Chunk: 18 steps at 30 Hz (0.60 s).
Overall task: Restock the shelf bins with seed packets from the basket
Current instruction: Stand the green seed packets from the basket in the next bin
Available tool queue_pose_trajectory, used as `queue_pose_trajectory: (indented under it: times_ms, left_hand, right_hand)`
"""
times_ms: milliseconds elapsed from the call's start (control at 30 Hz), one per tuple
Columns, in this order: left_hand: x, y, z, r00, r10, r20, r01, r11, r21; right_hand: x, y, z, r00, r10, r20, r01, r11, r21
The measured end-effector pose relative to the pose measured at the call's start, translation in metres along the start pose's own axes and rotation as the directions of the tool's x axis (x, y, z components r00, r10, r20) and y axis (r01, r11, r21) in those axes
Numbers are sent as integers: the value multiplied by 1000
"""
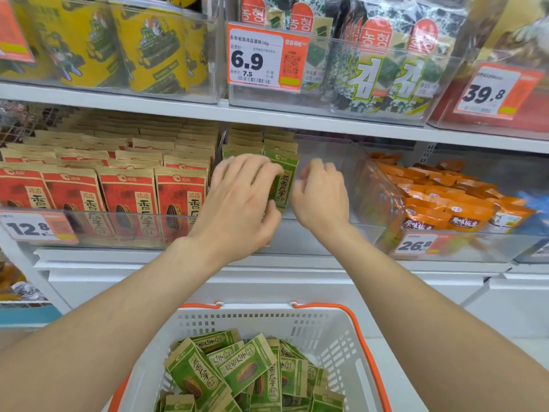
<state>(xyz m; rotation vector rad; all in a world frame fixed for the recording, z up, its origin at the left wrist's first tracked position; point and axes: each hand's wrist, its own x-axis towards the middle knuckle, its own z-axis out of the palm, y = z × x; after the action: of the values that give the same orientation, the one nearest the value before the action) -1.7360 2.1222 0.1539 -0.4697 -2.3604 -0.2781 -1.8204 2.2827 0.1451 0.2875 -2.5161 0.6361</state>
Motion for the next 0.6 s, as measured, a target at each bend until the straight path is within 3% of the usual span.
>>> queue_pose_trajectory:
  times_ms: [67,133,200,267,333,433,500,600]
  left_hand:
    - [-2,7,-4,995,42,-90,-42,999,3]
    - [-7,13,-5,993,49,-105,-49,999,-1]
    - [-15,21,-1,999,36,-37,-37,999,-18]
    - [-25,31,6,997,14,81,-13,1000,-9]
    - [-35,41,15,969,4,246,-9,1000,18]
    - [-57,59,28,842,44,538,-118,988,103]
    - [-72,67,36,752,57,657,-192,972,136]
    - [-88,76,47,619,88,780,-269,957,106]
  right_hand:
    - [-17,-2,-13,989,-144,-46,143,990,-19]
    - [-37,1,-24,965,-262,17,262,964,-45]
    - [-57,7,-31,904,-403,145,415,907,-64]
    - [-77,18,-31,789,-462,404,547,828,-122]
    - [-102,32,-24,677,-324,660,543,826,-152]
    - [-146,58,-10,431,-92,898,509,846,-158]
    - [-178,77,2,276,56,960,515,834,-197]
    - [-222,105,21,183,190,964,472,843,-256]
